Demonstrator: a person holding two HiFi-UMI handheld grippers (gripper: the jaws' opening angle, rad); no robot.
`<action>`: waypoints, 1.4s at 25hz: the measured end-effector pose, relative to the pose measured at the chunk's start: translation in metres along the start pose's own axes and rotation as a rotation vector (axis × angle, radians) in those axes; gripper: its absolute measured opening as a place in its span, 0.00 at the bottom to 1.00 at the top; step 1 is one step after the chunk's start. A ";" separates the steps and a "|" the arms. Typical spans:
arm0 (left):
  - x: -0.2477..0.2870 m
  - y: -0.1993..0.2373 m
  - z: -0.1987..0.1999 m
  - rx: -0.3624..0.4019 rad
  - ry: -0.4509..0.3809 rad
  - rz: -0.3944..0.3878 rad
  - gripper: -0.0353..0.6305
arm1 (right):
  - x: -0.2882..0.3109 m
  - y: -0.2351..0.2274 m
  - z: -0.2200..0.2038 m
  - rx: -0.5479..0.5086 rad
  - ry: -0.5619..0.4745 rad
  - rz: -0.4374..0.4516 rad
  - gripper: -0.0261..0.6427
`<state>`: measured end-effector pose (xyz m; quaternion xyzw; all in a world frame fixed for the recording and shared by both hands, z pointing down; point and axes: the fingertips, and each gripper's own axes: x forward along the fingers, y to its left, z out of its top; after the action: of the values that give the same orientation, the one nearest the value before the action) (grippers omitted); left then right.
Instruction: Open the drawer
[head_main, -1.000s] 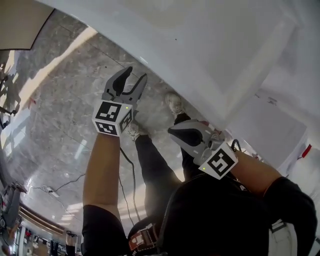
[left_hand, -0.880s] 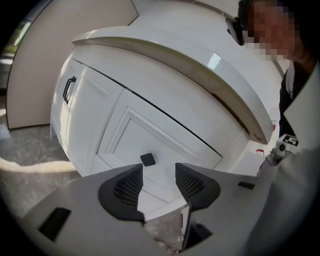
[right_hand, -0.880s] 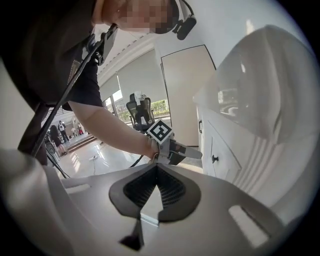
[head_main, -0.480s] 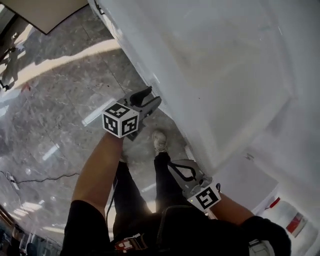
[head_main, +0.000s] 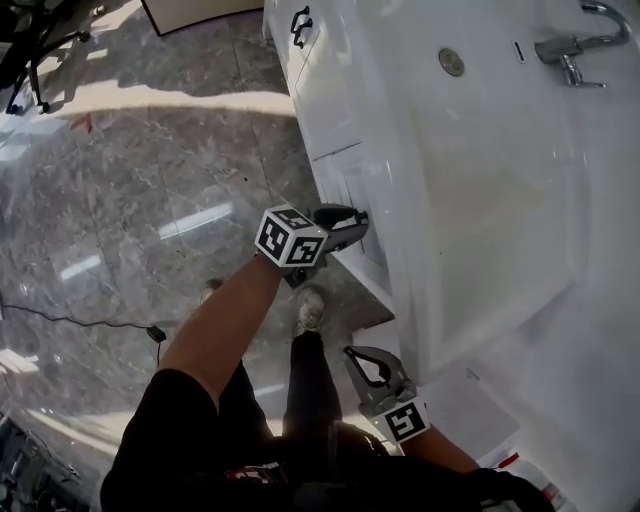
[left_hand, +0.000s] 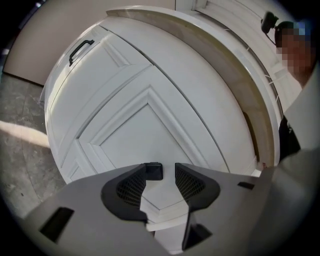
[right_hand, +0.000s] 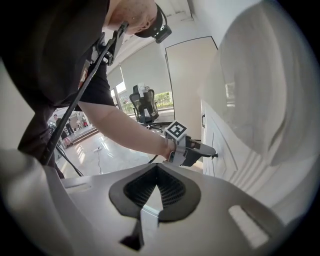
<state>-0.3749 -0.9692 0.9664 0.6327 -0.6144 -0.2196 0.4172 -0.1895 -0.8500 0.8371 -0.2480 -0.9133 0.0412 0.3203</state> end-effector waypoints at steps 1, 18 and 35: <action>0.000 0.001 0.001 -0.005 -0.008 -0.001 0.33 | 0.000 -0.001 0.000 -0.002 0.005 0.001 0.03; 0.012 0.014 0.001 -0.055 0.036 0.028 0.24 | -0.004 -0.009 0.001 0.019 -0.015 -0.026 0.03; -0.008 0.015 -0.006 -0.044 0.090 0.038 0.23 | -0.005 -0.003 0.002 0.016 -0.011 -0.025 0.03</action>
<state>-0.3806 -0.9586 0.9795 0.6207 -0.6021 -0.1965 0.4621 -0.1888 -0.8552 0.8329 -0.2338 -0.9178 0.0458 0.3176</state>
